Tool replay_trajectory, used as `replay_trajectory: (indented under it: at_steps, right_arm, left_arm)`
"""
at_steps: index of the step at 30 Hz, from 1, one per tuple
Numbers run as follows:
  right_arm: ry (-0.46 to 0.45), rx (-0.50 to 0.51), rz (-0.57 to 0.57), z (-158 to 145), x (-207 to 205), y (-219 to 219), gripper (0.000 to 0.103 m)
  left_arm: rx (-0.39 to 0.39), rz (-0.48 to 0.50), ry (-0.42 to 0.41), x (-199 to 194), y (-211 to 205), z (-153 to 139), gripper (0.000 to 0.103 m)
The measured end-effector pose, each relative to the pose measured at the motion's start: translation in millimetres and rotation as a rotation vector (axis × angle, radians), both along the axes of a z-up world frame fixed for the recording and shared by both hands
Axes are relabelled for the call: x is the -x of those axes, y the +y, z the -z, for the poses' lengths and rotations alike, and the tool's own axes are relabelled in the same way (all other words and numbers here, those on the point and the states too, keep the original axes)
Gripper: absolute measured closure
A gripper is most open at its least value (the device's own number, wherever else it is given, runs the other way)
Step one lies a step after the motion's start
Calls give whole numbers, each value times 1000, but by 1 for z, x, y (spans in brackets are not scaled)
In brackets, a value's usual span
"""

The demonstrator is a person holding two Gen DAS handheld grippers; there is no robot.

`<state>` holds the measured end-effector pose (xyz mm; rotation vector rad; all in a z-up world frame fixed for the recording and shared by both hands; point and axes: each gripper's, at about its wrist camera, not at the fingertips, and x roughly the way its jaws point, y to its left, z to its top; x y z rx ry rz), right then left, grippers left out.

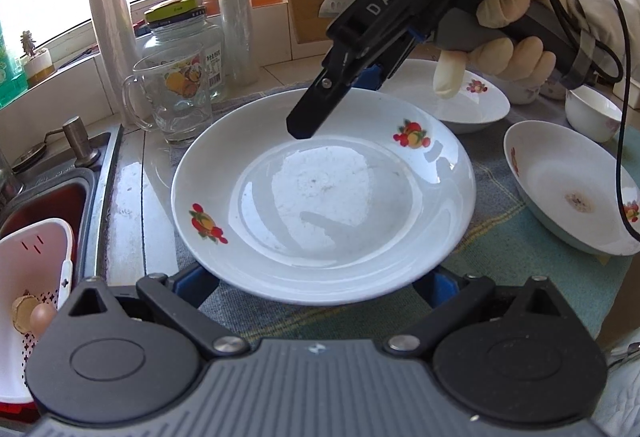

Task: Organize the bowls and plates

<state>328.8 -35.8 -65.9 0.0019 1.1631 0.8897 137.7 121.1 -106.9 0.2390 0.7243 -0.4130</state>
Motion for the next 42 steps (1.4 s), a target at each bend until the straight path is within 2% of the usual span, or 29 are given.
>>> replay_trajectory:
  at_steps: [11,20,24,31,42]
  right_arm:
    - [-4,36,37,12,-13,3,21]
    - [16,41,58,24,-18,1,21]
    - [39,23,66,27,-17,2,11]
    - [2,39,57,21,-10,4,5]
    - [-152,62,63,-11,18,-4,1]
  left_arm:
    - [3,37,17,-21,5,7,2]
    - [5,26,33,-27,9,10,2]
    - [3,34,31,-26,7,11,2]
    - [10,28,29,-22,8,8,2]
    - [36,-11,15,0,6,-6,2]
